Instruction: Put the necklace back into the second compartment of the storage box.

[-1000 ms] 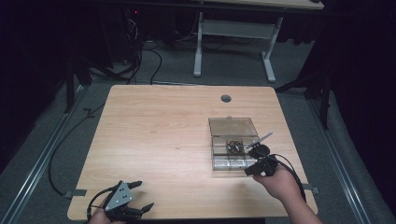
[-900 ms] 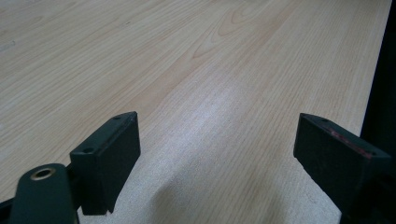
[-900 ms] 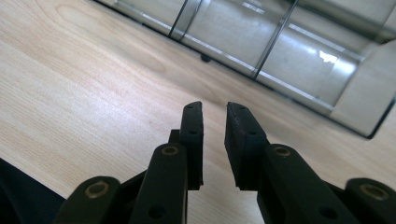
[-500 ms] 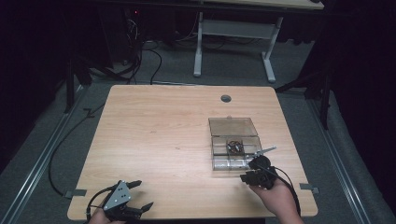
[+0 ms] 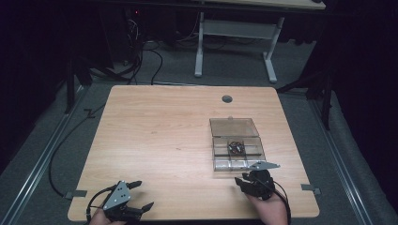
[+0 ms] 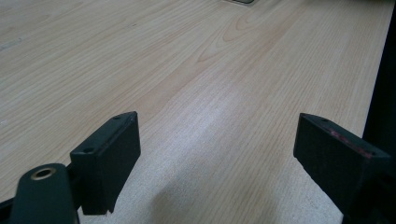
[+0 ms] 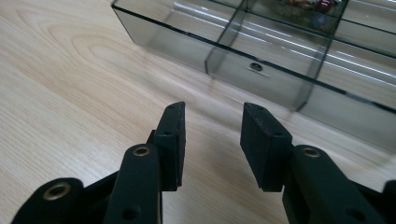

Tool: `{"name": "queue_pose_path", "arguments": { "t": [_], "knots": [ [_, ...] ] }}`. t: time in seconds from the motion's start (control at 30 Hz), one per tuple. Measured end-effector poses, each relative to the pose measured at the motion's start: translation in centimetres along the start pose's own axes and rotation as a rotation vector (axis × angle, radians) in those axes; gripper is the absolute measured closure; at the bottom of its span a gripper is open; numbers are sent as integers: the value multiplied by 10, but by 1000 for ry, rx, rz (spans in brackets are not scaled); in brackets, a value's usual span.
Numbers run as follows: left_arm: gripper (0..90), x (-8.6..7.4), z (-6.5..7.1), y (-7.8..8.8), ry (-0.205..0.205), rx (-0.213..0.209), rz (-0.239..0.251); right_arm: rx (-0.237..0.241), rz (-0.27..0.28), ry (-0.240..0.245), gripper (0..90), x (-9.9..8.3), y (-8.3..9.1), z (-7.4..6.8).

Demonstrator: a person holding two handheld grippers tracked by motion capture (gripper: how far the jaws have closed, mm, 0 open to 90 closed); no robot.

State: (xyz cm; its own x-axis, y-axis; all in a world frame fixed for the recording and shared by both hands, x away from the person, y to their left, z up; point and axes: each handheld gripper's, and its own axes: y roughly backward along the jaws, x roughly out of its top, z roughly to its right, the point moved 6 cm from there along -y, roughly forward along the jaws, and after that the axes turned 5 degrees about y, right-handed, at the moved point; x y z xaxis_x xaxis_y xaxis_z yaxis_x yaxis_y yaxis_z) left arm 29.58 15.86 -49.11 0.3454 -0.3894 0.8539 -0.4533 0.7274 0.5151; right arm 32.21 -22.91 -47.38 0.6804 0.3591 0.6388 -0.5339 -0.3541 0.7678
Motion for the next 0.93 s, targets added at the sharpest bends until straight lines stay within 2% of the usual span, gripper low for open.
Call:
{"name": "queue_pose_path", "arguments": {
  "t": [0.03,0.13,0.2,0.23,0.27,0.37,0.47,0.57,0.67,0.7,0.93],
  "knots": [
    [152,0,0,0,0,1,-1,8,59,-10,596,-3,-2,-2],
    [152,0,1,-1,-6,3,-6,1,158,-14,577,-7,-4,-1],
    [153,0,1,-1,-5,5,-7,-1,178,-18,571,-9,-5,0],
    [152,0,1,-1,-4,6,-7,0,214,-32,561,-12,-6,2],
    [152,0,1,-1,-4,8,-7,0,214,-32,561,-12,-6,2],
    [154,0,0,-2,-1,12,-6,-21,283,-39,529,-16,-2,7],
    [155,0,1,-2,-6,12,-19,-9,292,-61,510,-18,-3,10],
    [155,0,1,-3,-8,16,-25,-27,322,-69,513,-17,-1,10],
    [155,0,0,-3,-4,18,-26,-36,317,-68,513,-17,-1,9],
    [155,0,0,-3,-3,18,-27,-47,318,-54,514,-17,-1,8],
    [155,0,0,-3,-3,19,-25,-52,312,-42,512,-17,-2,7]
  ]
}}
